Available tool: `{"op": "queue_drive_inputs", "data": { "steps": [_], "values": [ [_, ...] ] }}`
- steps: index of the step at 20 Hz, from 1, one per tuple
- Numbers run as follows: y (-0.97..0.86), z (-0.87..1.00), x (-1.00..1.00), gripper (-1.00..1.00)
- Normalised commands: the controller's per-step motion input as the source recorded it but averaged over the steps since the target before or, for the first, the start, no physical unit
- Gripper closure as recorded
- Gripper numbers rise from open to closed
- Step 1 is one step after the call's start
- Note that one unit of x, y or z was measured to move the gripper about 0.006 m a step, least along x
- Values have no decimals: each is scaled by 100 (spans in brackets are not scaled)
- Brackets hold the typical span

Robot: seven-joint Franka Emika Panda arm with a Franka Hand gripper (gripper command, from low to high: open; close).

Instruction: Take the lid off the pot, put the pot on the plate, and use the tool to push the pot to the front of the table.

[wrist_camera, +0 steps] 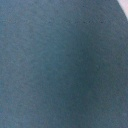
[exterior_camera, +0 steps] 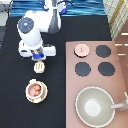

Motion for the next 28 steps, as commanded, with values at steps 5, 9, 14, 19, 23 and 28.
{"op": "queue_drive_inputs", "data": {
  "steps": [5, 9, 14, 19, 23, 28],
  "values": [
    [-69, -3, -5, 100],
    [-73, -7, 36, 100],
    [-59, -17, 83, 100],
    [-28, -32, 99, 100],
    [14, -14, 100, 100],
    [70, 14, 81, 100]
  ]
}}
